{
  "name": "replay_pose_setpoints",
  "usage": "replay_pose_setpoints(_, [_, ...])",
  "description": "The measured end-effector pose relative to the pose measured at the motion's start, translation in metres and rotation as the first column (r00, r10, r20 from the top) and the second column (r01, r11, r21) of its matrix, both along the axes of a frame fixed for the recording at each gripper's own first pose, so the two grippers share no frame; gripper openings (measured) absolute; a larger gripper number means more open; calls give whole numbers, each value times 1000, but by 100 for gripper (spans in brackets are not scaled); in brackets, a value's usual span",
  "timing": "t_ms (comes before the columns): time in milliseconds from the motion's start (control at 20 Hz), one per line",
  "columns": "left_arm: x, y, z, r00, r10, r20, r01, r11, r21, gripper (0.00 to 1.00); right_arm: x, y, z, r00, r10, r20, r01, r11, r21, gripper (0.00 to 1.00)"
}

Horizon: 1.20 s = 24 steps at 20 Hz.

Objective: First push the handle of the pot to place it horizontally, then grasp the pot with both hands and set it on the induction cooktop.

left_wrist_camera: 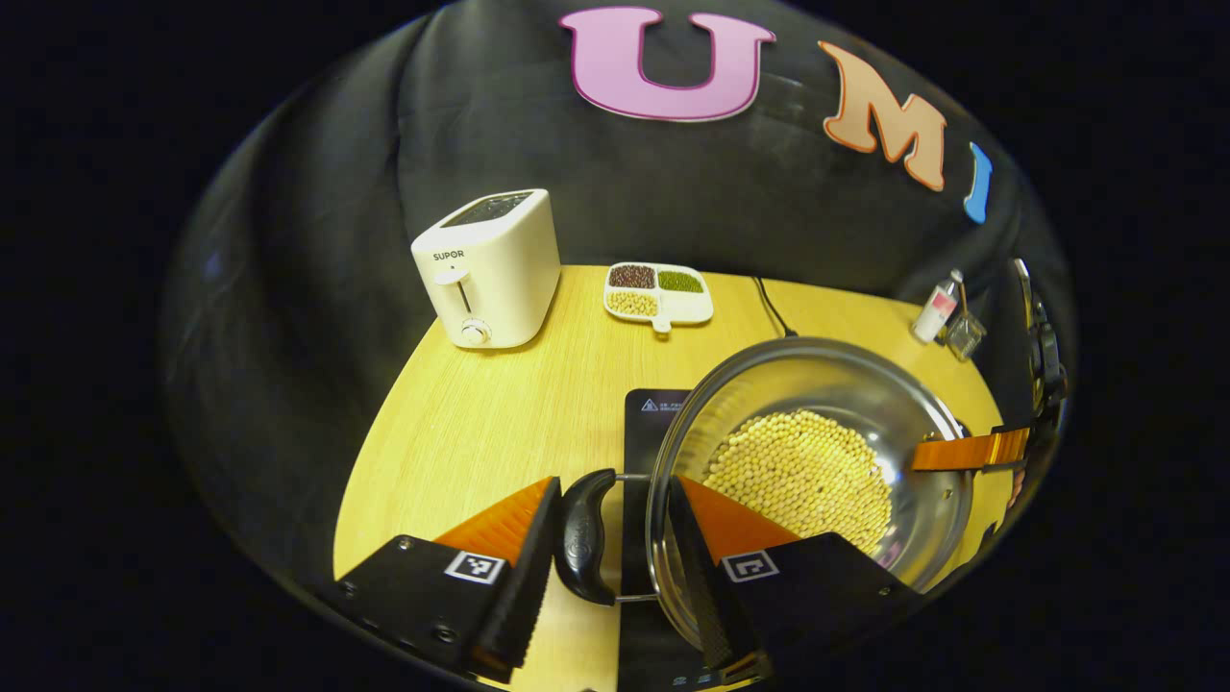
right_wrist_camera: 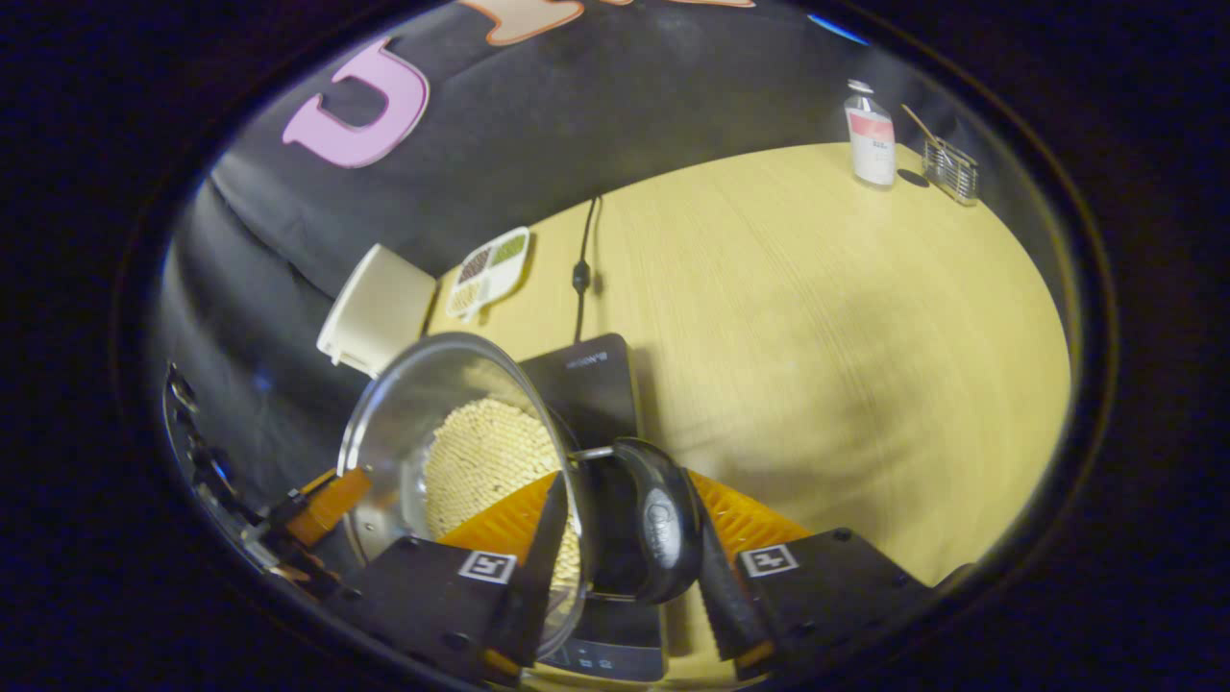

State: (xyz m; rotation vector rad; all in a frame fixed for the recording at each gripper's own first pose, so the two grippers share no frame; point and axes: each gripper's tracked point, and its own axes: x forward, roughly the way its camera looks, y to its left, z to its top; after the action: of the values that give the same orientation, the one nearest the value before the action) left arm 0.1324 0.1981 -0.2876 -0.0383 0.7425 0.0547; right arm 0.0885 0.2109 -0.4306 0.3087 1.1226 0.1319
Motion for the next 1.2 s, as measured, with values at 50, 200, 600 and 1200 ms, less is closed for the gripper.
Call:
replay_pose_setpoints(50, [-2,3,4,1000,26,15,-26,1000,6,75,1,-5,5,1000,-12,25,12,1000,-8,82])
replay_pose_setpoints(200, [-2,10,30,992,73,103,-78,996,45,98,0,-38,20,992,-12,126,24,995,-97,100])
replay_pose_setpoints(600, [-36,-32,133,948,7,318,-62,985,162,96,-34,-85,125,923,-14,385,54,994,-95,92])
replay_pose_setpoints(1200, [-156,-170,266,828,10,561,-88,990,111,96,-129,-210,326,750,117,651,-12,987,-163,91])
